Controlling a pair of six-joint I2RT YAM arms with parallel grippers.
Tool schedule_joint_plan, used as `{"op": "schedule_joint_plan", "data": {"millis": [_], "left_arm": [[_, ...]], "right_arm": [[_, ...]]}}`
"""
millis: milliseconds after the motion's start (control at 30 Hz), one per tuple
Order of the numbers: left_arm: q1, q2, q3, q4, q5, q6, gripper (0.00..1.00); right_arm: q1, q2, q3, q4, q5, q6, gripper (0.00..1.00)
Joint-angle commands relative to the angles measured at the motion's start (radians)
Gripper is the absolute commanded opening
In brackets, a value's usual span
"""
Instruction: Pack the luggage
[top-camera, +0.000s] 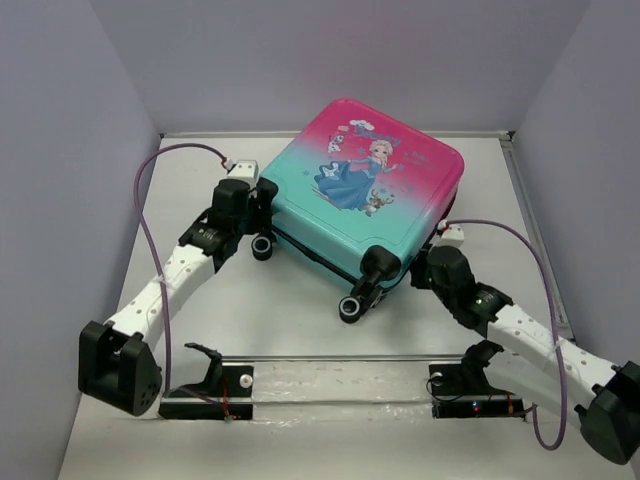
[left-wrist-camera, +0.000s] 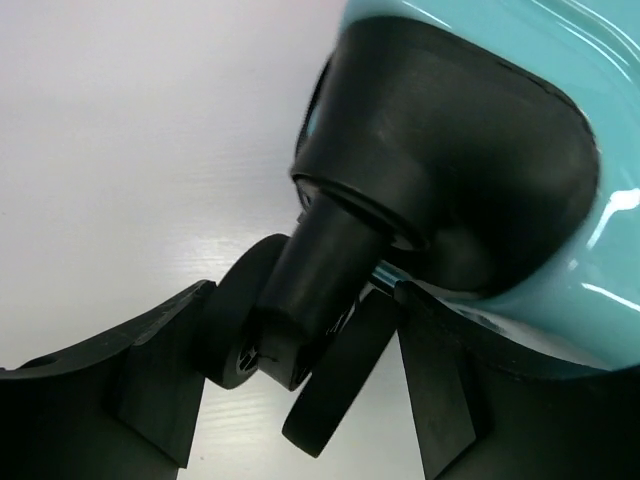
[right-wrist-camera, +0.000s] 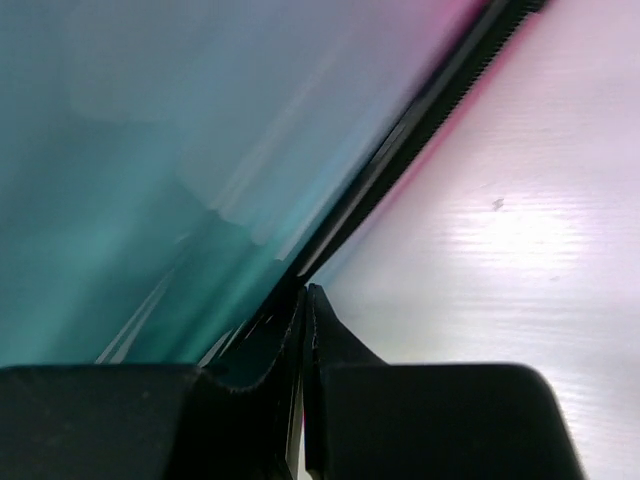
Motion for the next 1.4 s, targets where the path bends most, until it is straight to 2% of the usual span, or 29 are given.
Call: {"op": "schedule_joint_plan", "data": {"millis": [0,33,133,233,333,433,500,533,567,600,633,667,700,767,833,1033,1100,1267,1367], "left_arm": [[-0.077,-0.123,-0.08,-0.058,0.137,-0.072,0.06],[-0.098,-0.145,-0.093,-0.054,0.16,-0.092,0.06],[-0.146,-0.223,-0.139,-0.056,0.181,-0.119,0.06],[-0.203,-0.297,-0.185,-0.045,0.228,-0.158,0.06],[-0.213,-0.352,-0.225,-0.022,0.266,-0.182,0.06],[-0.213,-0.392,-0.236,-0.002,0.265,-0.207,0.06],[-0.213,-0.413,-0.234,0.002,0.212,-0.231,0.06],[-0.212,-0.432,-0.234,0.011,0.198,-0.256,0.06],[-0.212,-0.443,-0.233,0.018,0.196,-0.263,0.14],[-0.21,-0.461,-0.228,0.022,0.144,-0.273,0.28],[-0.209,-0.47,-0.223,0.019,0.129,-0.276,0.43],[-0.206,-0.476,-0.217,0.012,0.11,-0.279,0.69],[-0.204,-0.493,-0.211,-0.005,0.08,-0.279,0.78],[-0.198,-0.503,-0.179,-0.04,0.035,-0.271,0.88],[-0.183,-0.504,-0.144,-0.089,-0.046,-0.256,0.89],[-0.021,-0.466,-0.036,-0.194,-0.246,-0.121,0.86],[-0.01,-0.451,-0.018,-0.208,-0.27,-0.099,0.86],[0.021,-0.366,0.047,-0.219,-0.215,-0.055,0.86],[0.027,-0.273,0.1,-0.239,-0.255,-0.035,0.86]], "right_arm": [[-0.179,0.088,0.072,0.237,-0.201,-0.1,0.07],[-0.243,0.12,0.087,0.312,-0.319,-0.113,0.07],[-0.281,0.285,0.15,0.424,-0.497,-0.204,0.07],[-0.29,0.422,0.28,0.451,-0.664,-0.265,0.07],[-0.29,0.486,0.378,0.469,-0.772,-0.29,0.07],[-0.29,0.469,0.394,0.44,-0.765,-0.295,0.08],[-0.29,0.405,0.36,0.417,-0.73,-0.294,0.12],[-0.29,0.379,0.302,0.407,-0.728,-0.293,0.19],[-0.29,0.35,0.27,0.402,-0.72,-0.281,0.24],[-0.29,0.299,0.241,0.39,-0.719,-0.273,0.36],[-0.29,0.277,0.19,0.383,-0.719,-0.265,0.41],[-0.29,0.259,0.168,0.371,-0.719,-0.249,0.44],[-0.29,0.224,0.15,0.361,-0.722,-0.236,0.48],[-0.29,0.19,0.101,0.338,-0.737,-0.215,0.52],[-0.29,0.135,0.073,0.324,-0.739,-0.206,0.53],[-0.29,0.046,0.02,0.302,-0.74,-0.198,0.57],[-0.29,0.036,0.009,0.31,-0.754,-0.19,0.57],[-0.29,0.012,-0.014,0.339,-0.786,-0.181,0.57],[-0.29,0.001,-0.02,0.342,-0.809,-0.179,0.57]]}}
